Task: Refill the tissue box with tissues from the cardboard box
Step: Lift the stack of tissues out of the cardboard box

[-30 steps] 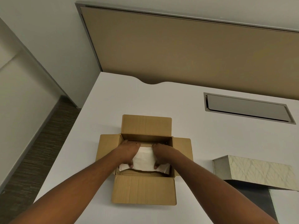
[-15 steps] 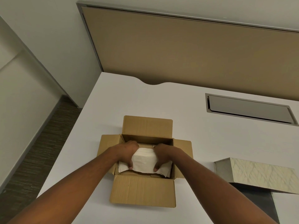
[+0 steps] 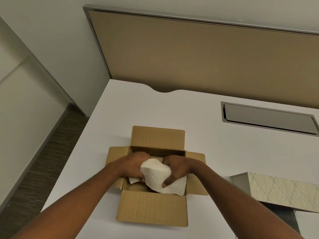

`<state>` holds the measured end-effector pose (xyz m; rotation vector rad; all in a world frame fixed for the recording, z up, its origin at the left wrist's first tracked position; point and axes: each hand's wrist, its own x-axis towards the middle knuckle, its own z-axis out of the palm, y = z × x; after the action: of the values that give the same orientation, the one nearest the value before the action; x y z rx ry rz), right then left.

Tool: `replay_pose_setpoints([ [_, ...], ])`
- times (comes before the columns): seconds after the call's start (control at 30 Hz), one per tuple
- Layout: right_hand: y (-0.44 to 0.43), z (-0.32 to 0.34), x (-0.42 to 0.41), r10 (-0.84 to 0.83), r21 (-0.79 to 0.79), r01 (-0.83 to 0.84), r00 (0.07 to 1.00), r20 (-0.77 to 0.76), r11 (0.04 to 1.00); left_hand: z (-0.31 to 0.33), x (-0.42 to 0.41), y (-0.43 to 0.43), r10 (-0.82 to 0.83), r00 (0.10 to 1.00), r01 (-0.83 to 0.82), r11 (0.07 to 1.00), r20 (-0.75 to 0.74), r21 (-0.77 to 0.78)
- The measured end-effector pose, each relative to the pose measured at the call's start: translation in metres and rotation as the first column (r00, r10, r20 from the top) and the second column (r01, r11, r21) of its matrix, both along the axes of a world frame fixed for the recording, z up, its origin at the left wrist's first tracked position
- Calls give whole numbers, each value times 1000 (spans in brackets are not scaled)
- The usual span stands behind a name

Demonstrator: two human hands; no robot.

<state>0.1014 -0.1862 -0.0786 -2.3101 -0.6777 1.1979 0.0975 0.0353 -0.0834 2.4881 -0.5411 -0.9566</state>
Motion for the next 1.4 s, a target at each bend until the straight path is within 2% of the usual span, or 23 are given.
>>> replay_pose_setpoints([
  [0.13,5,4,0,45,-43,-46,998,-39,998,4,0,3,11,1000,-11,1000,-22,7],
  [0.3,12,12,-4,60,-96,-57,998,26,994,7,1,6,37,999,-38,999,-10,-31],
  [0.53,-1,30,-8,52,3,-52,998,45,999,9,4,12,44,999,-45,997,-14,-66],
  [0.73,-26,37,-8,-40,85,31,994,103,996,20,6,10,53,999,-51,993,9,-106],
  [1.0,-37,37,-13,-124,113,112,986,110,987,28,1,18,34,986,-14,993,165,-120],
  [1.4,-57,60,-25,-357,217,323,923,143,921,63,-9,24,30,958,7,992,286,-130],
])
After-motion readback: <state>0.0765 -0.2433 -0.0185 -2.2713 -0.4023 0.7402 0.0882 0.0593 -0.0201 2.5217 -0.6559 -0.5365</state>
